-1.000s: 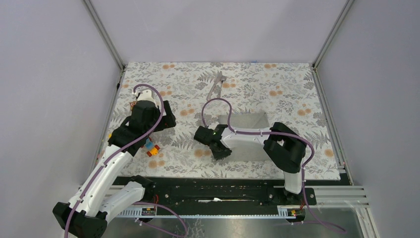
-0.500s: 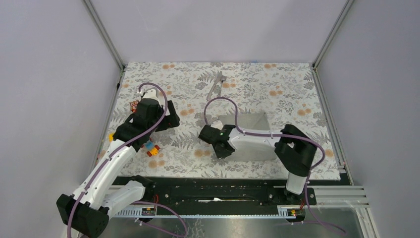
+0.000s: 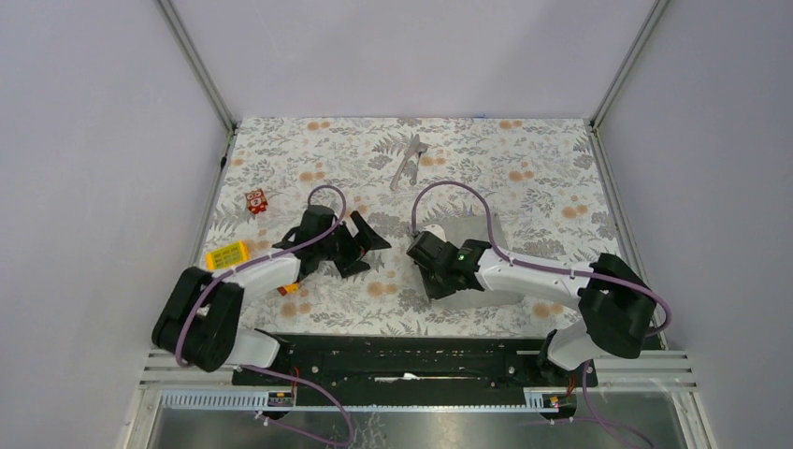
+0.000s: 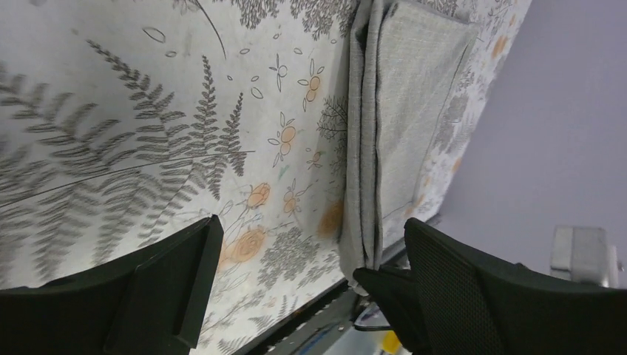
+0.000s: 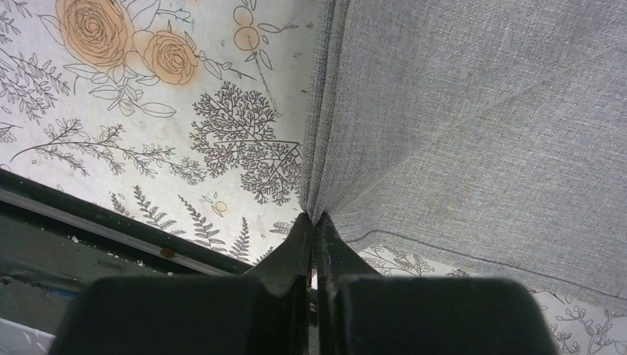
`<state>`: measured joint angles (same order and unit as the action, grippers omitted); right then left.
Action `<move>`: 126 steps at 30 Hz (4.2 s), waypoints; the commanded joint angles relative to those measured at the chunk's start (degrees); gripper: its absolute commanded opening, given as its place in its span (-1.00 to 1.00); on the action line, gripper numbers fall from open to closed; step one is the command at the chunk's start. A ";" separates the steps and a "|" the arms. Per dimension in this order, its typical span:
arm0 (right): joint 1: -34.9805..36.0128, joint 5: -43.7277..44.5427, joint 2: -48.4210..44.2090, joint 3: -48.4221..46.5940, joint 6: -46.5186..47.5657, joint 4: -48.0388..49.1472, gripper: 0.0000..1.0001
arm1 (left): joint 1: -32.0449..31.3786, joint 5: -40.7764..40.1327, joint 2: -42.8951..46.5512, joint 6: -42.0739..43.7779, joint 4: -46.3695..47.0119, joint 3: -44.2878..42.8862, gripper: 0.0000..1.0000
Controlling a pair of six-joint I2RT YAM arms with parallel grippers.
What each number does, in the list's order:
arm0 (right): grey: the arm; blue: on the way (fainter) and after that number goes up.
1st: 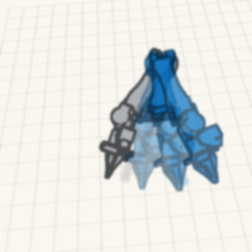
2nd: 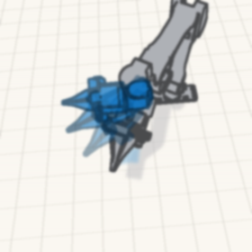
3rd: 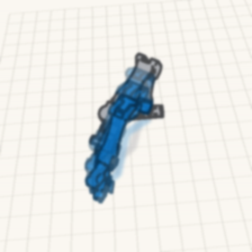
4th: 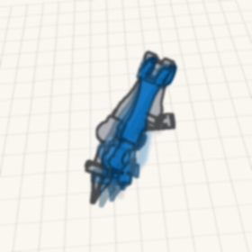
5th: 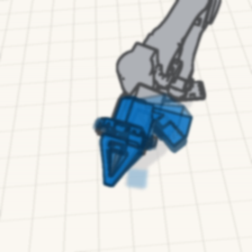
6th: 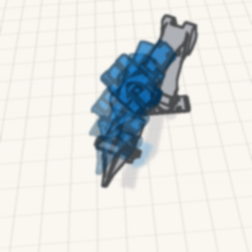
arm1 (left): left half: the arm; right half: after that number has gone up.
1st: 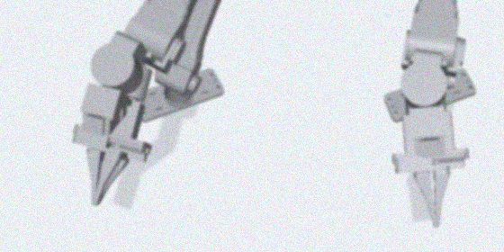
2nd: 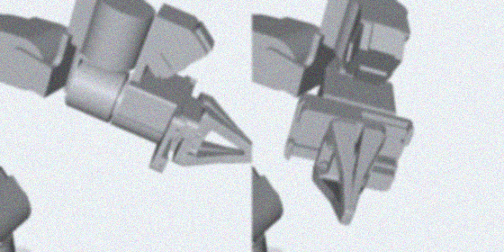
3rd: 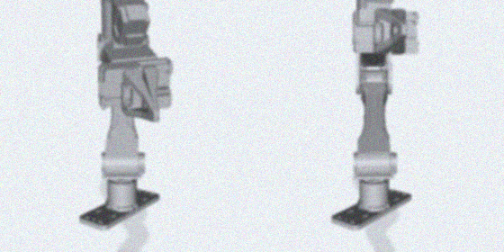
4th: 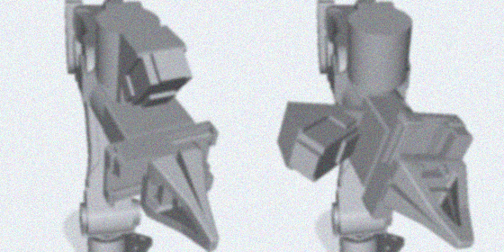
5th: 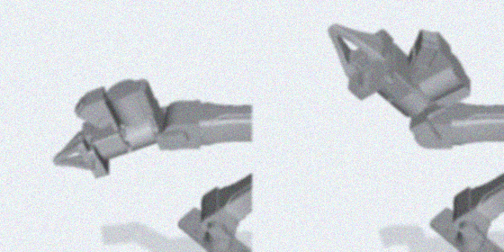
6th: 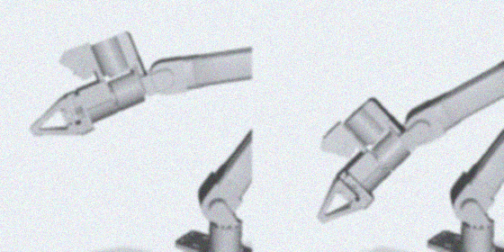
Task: Fold the napkin into a case and place the utensils inside
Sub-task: Pick up the upper triangle-folded napkin from the center of the board, then turn over the upper triangle folded napkin at the center of the board, then smooth out the lower triangle-folded napkin at the center of the board.
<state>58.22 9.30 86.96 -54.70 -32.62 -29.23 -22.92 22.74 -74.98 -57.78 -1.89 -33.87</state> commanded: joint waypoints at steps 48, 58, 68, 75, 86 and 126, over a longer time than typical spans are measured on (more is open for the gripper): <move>6.42 -28.84 -0.82 -5.32 1.62 24.98 -1.00 | 2.72 -12.36 1.66 -2.80 -4.51 -10.01 -1.00; 5.76 -50.04 5.25 -2.48 -21.86 66.06 -1.00 | 5.10 -29.78 15.73 11.00 -35.90 -35.43 -1.00; -10.80 -58.04 12.38 29.71 -41.04 106.88 -1.00 | -6.87 -30.95 -13.80 9.53 -16.95 -36.83 -1.00; -22.20 -63.39 18.11 42.26 -40.91 111.14 -1.00 | -15.15 -32.22 -36.46 10.49 -16.83 -52.41 -1.00; -26.64 -51.07 -4.09 38.53 -15.50 48.81 -0.11 | -18.06 -21.74 -41.56 14.14 -17.91 -57.72 0.13; -29.32 -52.37 1.35 30.16 -6.36 42.59 -0.29 | -44.71 -33.13 -31.38 7.14 -38.31 -39.41 -0.42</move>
<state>29.19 -42.15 87.20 -24.88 -38.94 11.53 -67.05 -8.91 -104.92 -50.46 -39.64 -70.81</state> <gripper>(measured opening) 0.350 0.308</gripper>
